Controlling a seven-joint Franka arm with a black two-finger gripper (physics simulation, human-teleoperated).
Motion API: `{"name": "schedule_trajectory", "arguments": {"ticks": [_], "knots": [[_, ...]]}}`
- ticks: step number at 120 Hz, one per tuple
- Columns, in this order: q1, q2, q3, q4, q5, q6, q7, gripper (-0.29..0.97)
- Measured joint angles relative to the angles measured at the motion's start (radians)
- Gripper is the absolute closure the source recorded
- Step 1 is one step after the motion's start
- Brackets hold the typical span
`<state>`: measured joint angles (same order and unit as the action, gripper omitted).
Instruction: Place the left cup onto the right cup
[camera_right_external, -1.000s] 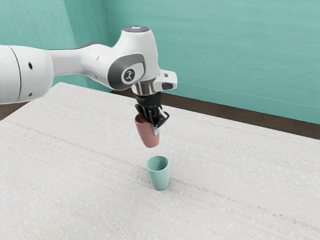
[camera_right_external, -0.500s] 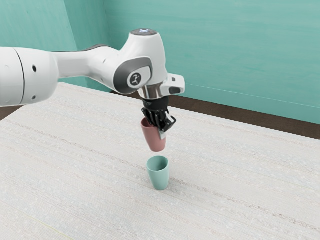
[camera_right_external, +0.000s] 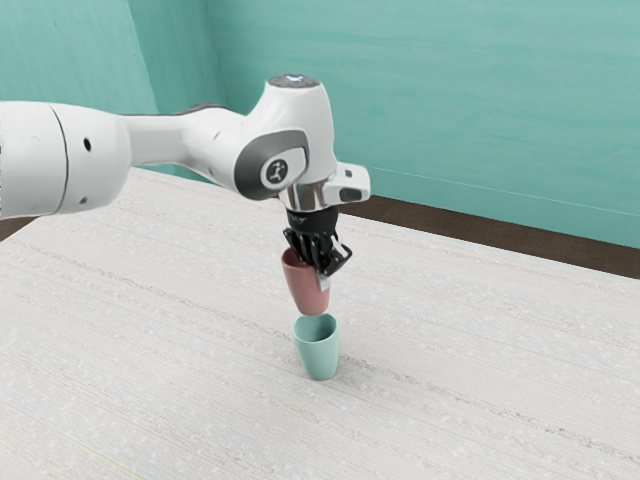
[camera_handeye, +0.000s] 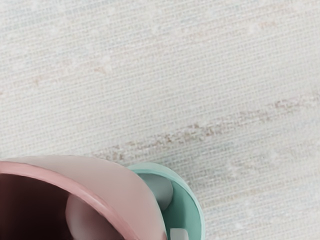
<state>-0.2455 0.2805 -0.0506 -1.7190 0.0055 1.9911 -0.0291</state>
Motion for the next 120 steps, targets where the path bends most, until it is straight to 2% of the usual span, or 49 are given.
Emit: {"name": "schedule_trajectory", "arguments": {"ticks": [120], "knots": [[0.0, 0.031, 0.0, 0.004, 0.001, 0.003, -0.014, 0.79]]}}
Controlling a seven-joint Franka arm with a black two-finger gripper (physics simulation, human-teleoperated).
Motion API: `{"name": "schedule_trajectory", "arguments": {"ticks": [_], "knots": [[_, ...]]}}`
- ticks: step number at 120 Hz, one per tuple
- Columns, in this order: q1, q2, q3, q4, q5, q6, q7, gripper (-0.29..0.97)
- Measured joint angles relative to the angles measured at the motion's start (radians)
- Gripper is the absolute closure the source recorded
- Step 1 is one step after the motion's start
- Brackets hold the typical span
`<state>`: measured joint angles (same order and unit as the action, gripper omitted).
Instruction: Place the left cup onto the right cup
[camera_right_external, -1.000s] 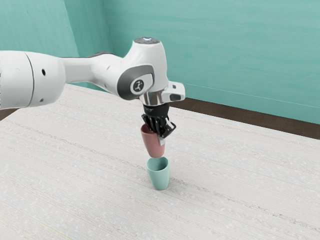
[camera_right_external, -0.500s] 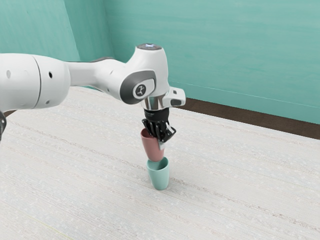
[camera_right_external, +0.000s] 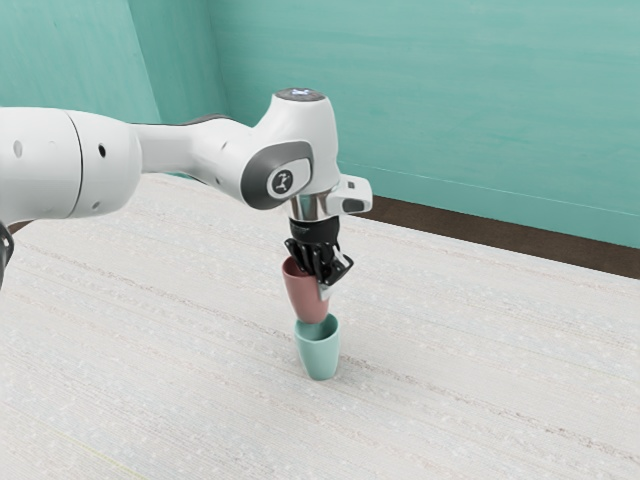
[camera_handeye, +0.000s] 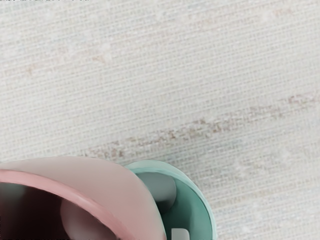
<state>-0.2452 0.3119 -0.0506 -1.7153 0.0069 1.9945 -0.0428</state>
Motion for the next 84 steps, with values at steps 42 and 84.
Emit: {"name": "schedule_trajectory", "arguments": {"ticks": [42, 84], "knots": [[-0.008, -0.014, 0.0, -0.004, -0.001, -0.001, -0.007, 0.78], [-0.009, -0.027, -0.002, -0.029, -0.002, -0.001, -0.011, 0.77]]}}
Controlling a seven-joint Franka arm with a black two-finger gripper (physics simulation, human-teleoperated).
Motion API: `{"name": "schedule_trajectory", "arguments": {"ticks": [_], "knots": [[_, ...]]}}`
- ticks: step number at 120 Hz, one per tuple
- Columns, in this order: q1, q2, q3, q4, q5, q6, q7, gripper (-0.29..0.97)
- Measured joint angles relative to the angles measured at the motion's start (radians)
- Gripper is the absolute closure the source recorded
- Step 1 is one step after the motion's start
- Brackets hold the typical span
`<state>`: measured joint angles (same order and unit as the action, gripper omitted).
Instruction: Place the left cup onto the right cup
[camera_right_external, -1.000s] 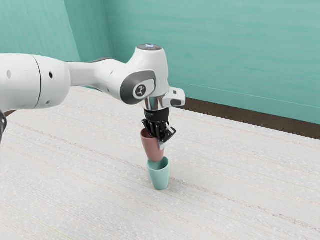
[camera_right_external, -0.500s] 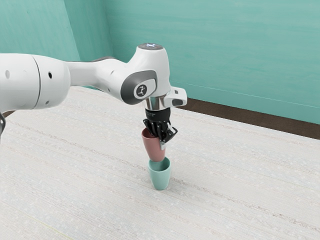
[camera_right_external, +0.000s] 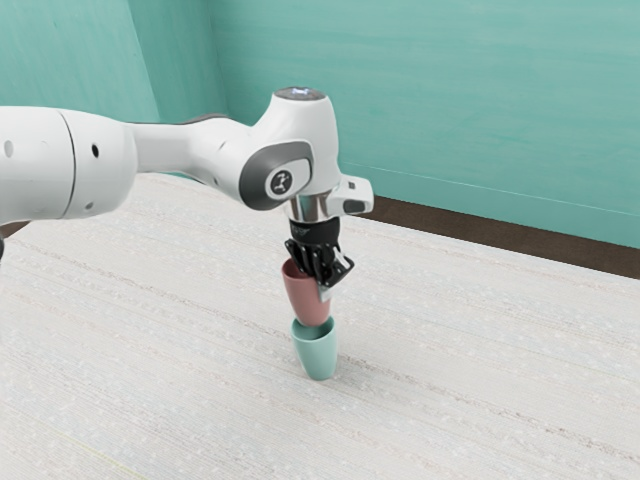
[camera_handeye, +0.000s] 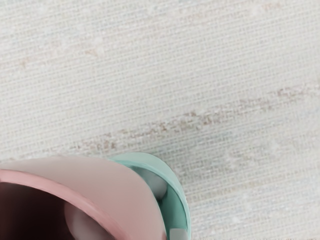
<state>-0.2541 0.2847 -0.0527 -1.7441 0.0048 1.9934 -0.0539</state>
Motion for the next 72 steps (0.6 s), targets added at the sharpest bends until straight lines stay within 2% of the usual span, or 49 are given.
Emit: {"name": "schedule_trajectory", "arguments": {"ticks": [53, 57, 72], "knots": [[-0.013, 0.0, -0.001, -0.002, -0.002, 0.0, -0.006, 0.77], [-0.013, 0.0, 0.0, -0.002, -0.003, 0.0, -0.006, 0.75], [-0.018, 0.0, -0.001, -0.002, -0.005, 0.0, -0.007, 0.47]]}}
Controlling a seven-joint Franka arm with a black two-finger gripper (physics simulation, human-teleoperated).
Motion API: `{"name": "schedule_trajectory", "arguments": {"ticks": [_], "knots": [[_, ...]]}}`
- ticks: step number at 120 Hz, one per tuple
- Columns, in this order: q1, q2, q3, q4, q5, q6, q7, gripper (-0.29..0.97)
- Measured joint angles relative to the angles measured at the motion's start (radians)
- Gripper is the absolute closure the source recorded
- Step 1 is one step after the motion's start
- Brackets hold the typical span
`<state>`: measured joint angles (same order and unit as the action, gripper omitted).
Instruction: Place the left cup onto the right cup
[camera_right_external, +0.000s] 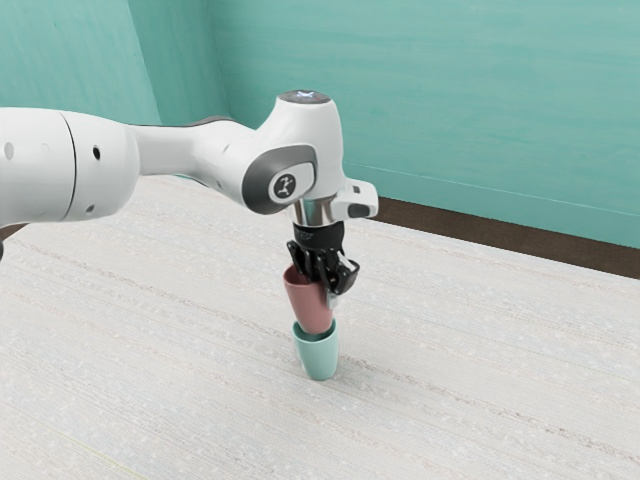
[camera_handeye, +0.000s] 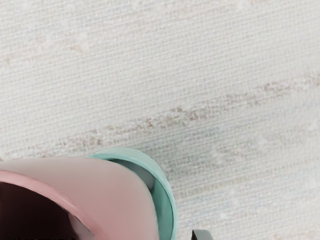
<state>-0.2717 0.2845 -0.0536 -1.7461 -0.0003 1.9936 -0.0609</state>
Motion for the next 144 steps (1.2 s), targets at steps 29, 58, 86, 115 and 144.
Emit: {"name": "schedule_trajectory", "arguments": {"ticks": [29, 58, 86, 115, 144], "knots": [[-0.003, 0.0, 0.0, 0.0, -0.001, 0.0, -0.003, 0.15], [-0.001, 0.0, 0.0, 0.002, -0.001, 0.0, -0.005, 0.05], [-0.001, 0.0, 0.0, 0.002, -0.001, 0.0, -0.006, 0.02], [-0.001, 0.0, 0.0, 0.002, -0.001, 0.0, -0.007, 0.01], [0.0, -0.004, 0.0, 0.002, 0.0, 0.0, -0.007, 0.0]]}}
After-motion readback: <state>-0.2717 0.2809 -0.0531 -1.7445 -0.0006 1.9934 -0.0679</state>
